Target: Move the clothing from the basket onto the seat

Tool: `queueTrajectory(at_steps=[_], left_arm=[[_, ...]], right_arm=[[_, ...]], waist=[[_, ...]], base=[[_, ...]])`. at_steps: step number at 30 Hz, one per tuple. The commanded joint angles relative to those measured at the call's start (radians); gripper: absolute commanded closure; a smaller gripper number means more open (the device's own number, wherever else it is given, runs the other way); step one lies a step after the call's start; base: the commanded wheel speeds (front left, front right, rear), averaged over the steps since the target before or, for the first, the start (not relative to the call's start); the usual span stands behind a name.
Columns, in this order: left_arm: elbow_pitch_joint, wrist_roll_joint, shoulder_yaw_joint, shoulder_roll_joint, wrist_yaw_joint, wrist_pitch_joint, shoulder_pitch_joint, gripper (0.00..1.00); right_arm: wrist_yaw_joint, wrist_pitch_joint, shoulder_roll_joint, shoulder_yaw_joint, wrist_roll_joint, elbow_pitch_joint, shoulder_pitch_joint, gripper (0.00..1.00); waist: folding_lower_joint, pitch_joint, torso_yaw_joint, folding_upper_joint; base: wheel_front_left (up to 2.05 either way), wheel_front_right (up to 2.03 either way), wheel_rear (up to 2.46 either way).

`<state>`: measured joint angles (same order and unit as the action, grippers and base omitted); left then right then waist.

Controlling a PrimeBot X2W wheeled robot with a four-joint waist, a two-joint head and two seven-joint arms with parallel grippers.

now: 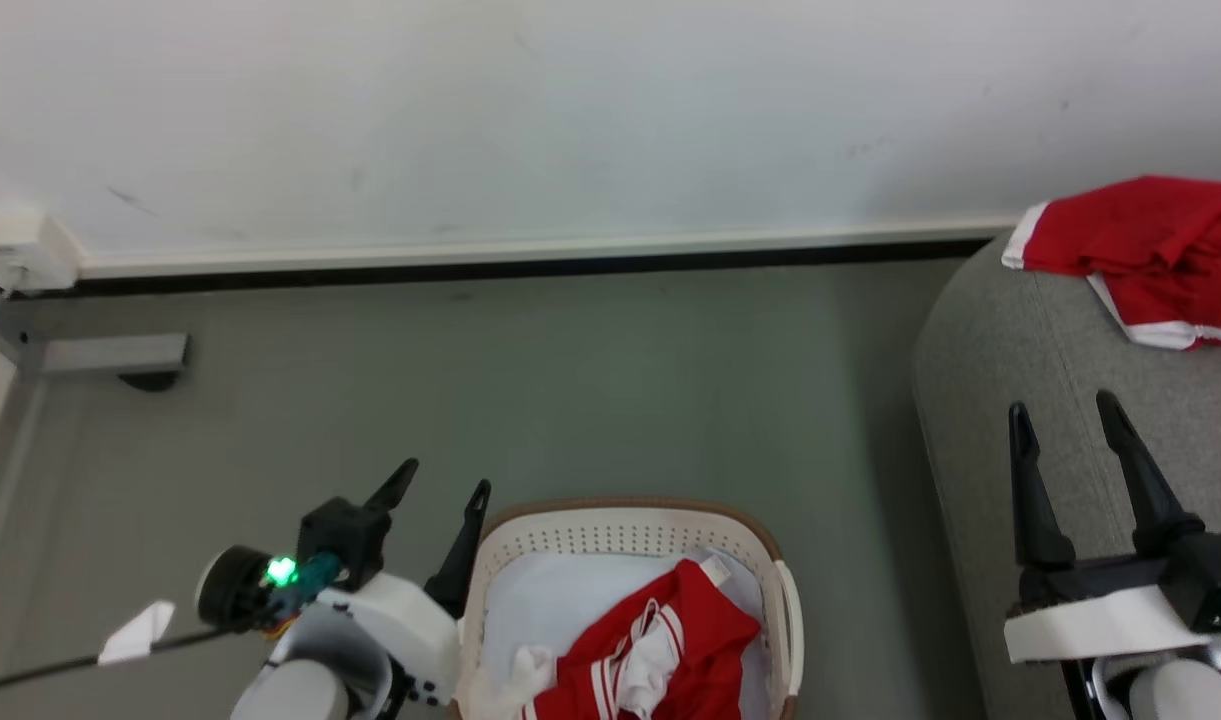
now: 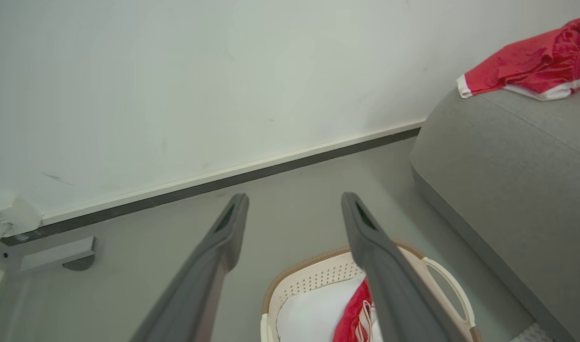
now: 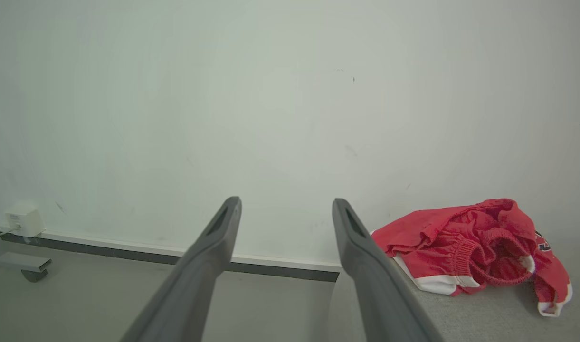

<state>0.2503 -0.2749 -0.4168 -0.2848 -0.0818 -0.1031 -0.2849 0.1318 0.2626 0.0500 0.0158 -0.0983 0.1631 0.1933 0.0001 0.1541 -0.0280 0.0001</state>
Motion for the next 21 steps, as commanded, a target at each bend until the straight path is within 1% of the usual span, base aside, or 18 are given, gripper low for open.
queueTrajectory(at_steps=[1, 6, 7, 9, 11, 15, 21], left_arm=[[0.017, 0.008, -0.007, -0.005, 0.009, 0.016, -0.023, 0.00], [0.151, 0.015, -0.066, 0.015, 0.085, 0.136, -0.173, 0.00], [0.180, 0.032, -0.083, 0.014, 0.100, 0.154, -0.203, 0.00], [0.242, 0.031, -0.105, 0.033, 0.124, 0.192, -0.249, 0.00], [0.299, 0.059, -0.137, 0.034, 0.143, 0.223, -0.302, 0.00], [0.411, 0.080, -0.181, 0.061, 0.168, 0.240, -0.393, 0.00], [0.549, 0.090, -0.216, 0.104, 0.186, 0.211, -0.496, 0.00]], right_arm=[[-0.002, 0.003, 0.001, -0.004, -0.001, -0.005, 0.027, 0.00], [-0.002, 0.003, 0.001, -0.044, -0.005, -0.030, 0.145, 0.00], [-0.002, 0.003, 0.001, -0.051, -0.005, -0.034, 0.169, 0.00], [-0.002, 0.002, 0.001, -0.065, -0.005, -0.046, 0.215, 0.00], [-0.002, 0.002, 0.001, -0.081, -0.006, -0.057, 0.261, 0.00], [-0.002, 0.002, 0.001, -0.107, 0.000, -0.080, 0.340, 0.00], [-0.002, 0.002, 0.001, -0.122, 0.011, -0.107, 0.441, 0.00]], waist=[[-0.0001, 0.091, -0.054, -0.0001], [-0.0001, 0.237, -0.112, -0.0001], [-0.0001, 0.264, -0.121, -0.0001], [-0.0001, 0.325, -0.139, -0.0001], [-0.0001, 0.389, -0.152, -0.0001], [-0.0001, 0.511, -0.166, -0.0001], [-0.0001, 0.648, -0.174, -0.0001]], base=[[0.00, 0.00, 0.00], [0.00, 0.00, 0.00], [0.00, 0.00, 0.00], [0.00, 0.00, 0.00], [0.00, 0.00, 0.00], [0.00, 0.00, 0.00], [0.00, 0.00, 0.00]])
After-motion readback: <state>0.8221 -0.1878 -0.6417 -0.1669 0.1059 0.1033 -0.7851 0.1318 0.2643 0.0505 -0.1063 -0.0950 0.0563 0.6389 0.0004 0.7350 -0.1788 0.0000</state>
